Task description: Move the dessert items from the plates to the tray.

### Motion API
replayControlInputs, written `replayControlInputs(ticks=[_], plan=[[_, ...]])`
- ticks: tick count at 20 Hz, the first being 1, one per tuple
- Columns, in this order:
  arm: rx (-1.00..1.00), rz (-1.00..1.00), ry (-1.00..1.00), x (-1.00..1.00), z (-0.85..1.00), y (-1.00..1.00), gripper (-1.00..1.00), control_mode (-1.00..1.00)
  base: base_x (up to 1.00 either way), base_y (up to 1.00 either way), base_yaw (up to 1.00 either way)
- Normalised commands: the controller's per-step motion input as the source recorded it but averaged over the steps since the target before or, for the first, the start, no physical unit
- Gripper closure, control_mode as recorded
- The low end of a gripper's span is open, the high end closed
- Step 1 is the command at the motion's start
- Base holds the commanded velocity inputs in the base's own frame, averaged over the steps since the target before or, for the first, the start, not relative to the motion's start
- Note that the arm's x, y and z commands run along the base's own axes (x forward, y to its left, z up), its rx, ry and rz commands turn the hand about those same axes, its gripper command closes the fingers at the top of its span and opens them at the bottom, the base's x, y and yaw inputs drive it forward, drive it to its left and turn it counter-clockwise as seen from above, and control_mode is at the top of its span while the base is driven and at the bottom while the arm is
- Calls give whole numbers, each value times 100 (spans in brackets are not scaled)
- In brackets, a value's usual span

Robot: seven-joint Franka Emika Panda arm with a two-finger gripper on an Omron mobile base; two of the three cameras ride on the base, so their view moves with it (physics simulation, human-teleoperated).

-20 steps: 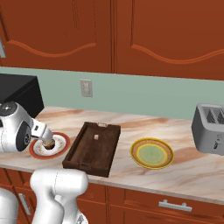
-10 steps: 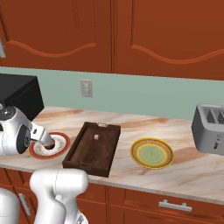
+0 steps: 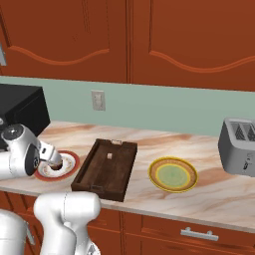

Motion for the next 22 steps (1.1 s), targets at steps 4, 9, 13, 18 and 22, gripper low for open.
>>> replayControlInputs(ticks=[4, 9, 13, 18, 22], plan=[[0, 0, 0, 22, -5, 1, -100, -100, 0, 0, 0], [-1, 0, 2, 11, -15, 10, -100, -100, 0, 0, 0], [-2, 0, 5, 12, -16, 18, -100, -100, 0, 0, 0], [0, 0, 1, 13, -10, 6, -100, -100, 0, 0, 0], [0, 0, 0, 15, -8, 0, -100, -100, 0, 0, 0]])
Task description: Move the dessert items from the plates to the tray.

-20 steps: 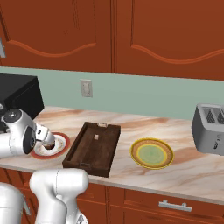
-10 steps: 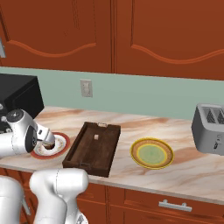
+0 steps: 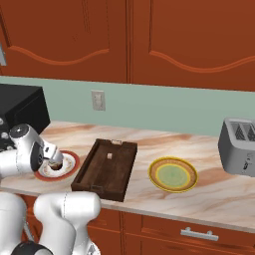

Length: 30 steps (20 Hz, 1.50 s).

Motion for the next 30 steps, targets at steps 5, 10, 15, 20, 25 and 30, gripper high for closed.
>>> replayControlInputs(ticks=[5, 10, 15, 20, 25, 30], plan=[[0, 0, 0, 5, -18, 0, -100, -100, 0, 0, 0], [0, 0, 0, 4, -23, 0, -100, -100, 0, 0, 0], [0, 0, 0, 13, -19, 0, -100, -100, 0, 0, 0], [0, 0, 0, 21, -16, 0, -100, -100, 0, 0, 0], [0, 0, 0, 20, -16, 2, -100, -100, 0, 0, 0], [0, 0, 0, 17, -15, 2, -100, -100, 0, 0, 0]])
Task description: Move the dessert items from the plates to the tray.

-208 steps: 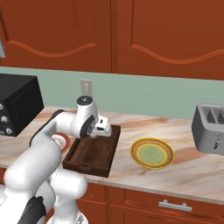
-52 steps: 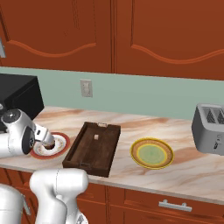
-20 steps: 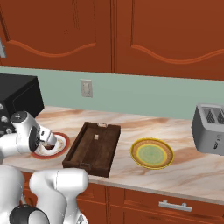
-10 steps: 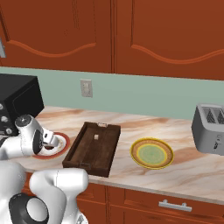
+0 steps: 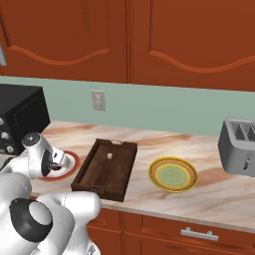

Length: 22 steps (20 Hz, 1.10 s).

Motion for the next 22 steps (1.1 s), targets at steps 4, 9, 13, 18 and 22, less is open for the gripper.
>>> replayControlInputs(ticks=[4, 9, 13, 18, 22], plan=[[0, 0, 0, 16, -15, 4, -100, -100, 0, 0, 0], [0, 0, 0, 15, -15, 6, -100, -100, 0, 0, 0], [0, 0, 0, 14, -14, 9, -100, -100, 0, 0, 0], [0, 0, 0, 13, -12, 9, -100, -100, 0, 0, 0], [0, 0, 0, 15, -11, 7, -100, -100, 0, 0, 0]])
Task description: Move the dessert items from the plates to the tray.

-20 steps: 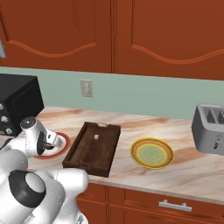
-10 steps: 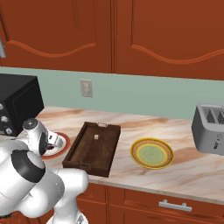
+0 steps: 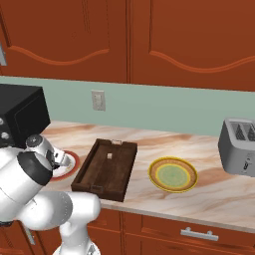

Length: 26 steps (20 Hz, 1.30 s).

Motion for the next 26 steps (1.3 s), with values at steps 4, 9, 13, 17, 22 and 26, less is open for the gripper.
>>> replayControlInputs(ticks=[4, 9, 13, 17, 22, 26], plan=[[0, 0, 0, 8, -9, 1, 100, -100, 0, 0, 0], [0, 0, 0, 0, -7, -1, 100, -100, 0, 0, 0], [0, 0, 0, 0, 0, 0, 100, -100, 0, 0, 0], [0, 0, 0, 0, 3, 0, 100, -100, 0, 0, 0], [1, 0, 1, -8, 64, -21, 100, -100, 0, 0, 0], [0, -3, 7, -7, 100, -33, 100, -100, 0, 0, 0]])
